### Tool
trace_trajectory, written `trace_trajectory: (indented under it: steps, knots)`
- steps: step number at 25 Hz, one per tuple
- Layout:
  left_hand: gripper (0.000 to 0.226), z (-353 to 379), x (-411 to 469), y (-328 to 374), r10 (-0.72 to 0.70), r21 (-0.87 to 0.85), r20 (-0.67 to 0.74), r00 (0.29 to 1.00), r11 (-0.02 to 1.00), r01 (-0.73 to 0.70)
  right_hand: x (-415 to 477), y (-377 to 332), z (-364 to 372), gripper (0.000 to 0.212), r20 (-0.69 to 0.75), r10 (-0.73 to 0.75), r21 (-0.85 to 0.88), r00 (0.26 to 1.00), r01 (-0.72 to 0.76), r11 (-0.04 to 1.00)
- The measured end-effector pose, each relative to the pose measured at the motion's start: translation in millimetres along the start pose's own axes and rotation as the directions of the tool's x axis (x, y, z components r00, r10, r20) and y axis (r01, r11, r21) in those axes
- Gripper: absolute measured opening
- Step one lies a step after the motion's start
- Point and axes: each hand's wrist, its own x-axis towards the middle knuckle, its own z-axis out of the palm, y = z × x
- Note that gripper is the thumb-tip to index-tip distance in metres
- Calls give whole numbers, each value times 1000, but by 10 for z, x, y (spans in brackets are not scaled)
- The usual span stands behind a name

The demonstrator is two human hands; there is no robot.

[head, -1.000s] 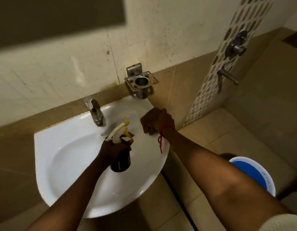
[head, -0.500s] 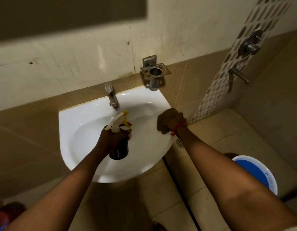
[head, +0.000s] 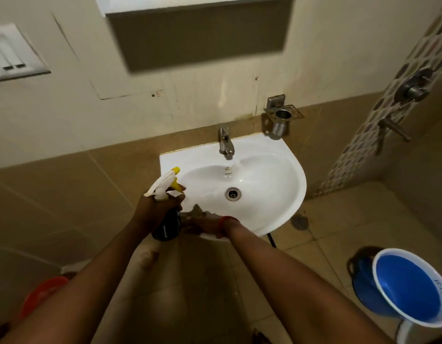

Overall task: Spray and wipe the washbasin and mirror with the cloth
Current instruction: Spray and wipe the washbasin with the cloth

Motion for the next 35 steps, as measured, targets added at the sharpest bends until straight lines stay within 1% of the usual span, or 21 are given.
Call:
trace_trajectory:
  steps: [2,3,5,7,12,15,16,18,19,20,21,23,24,25,26,27,28,30,32,34,35]
  knots:
    - [17,-78,-17,34,-1,-11,-38,999,1000,0,-46,-266,267,54,-130,-140,-61,982,133,989]
    - [15,-71,-23,64,-3,-28,-42,999,1000,1,-91,-275,397,50,-276,-185,-173,943,141,975]
    - [15,-36,-15,110,8,-41,-24,1000,999,-9,-113,-97,646,42,-522,-291,-385,802,84,919]
    - [20,53,11,138,40,-61,29,999,997,-38,-205,202,782,37,-476,-319,-485,820,58,872]
    - [19,358,53,122,62,-74,129,990,996,-53,-392,1089,434,44,-472,-621,-766,625,57,640]
    - [19,584,8,105,74,-96,183,980,994,-57,-717,1667,-118,57,-477,-587,-812,655,-72,579]
    - [18,649,5,76,77,-92,195,978,994,-60,-771,1861,-339,62,-538,-548,-772,640,-113,626]
    - [16,758,14,-2,70,-84,217,974,995,-53,-842,2102,-749,73,-747,-365,-529,556,-162,833]
    - [15,817,19,-25,56,-70,222,973,997,-41,-882,2136,-897,77,-845,-187,-275,502,-107,956]
    - [13,879,35,-38,40,-41,226,973,999,-32,-873,2145,-1011,77,-904,11,26,428,29,999]
    - [12,936,63,-38,29,-8,232,972,1000,-28,-891,2096,-1071,75,-896,228,322,381,204,925]
    - [12,1020,121,8,28,41,243,970,998,-39,-949,2063,-1075,69,-775,465,632,429,498,594]
    - [12,1052,149,49,40,50,247,968,997,-54,-931,2080,-1049,66,-733,476,679,485,560,475]
    - [10,1079,173,93,53,47,244,968,997,-66,-859,2093,-963,64,-705,462,709,538,548,444]
    - [7,1101,203,139,60,32,242,968,997,-70,-801,2054,-850,64,-689,424,724,588,529,442]
    - [6,1132,233,194,65,15,247,967,997,-71,-656,2001,-690,70,-684,421,718,596,450,530]
    - [8,1178,250,243,74,-8,259,963,997,-75,-544,1909,-533,80,-690,425,702,586,398,591]
    - [13,1326,274,317,87,-24,282,955,996,-84,-426,1665,-385,92,-687,531,714,496,325,620]
    - [8,1511,368,313,65,-12,277,959,998,-64,-435,1562,-513,77,-672,579,705,461,159,692]
    - [12,1698,505,237,43,-10,256,966,999,-41,-337,1715,-865,64,-668,576,649,471,-10,760]
    - [13,1802,563,193,19,-4,235,972,1000,-19,-352,1782,-1055,65,-673,545,617,500,-27,786]
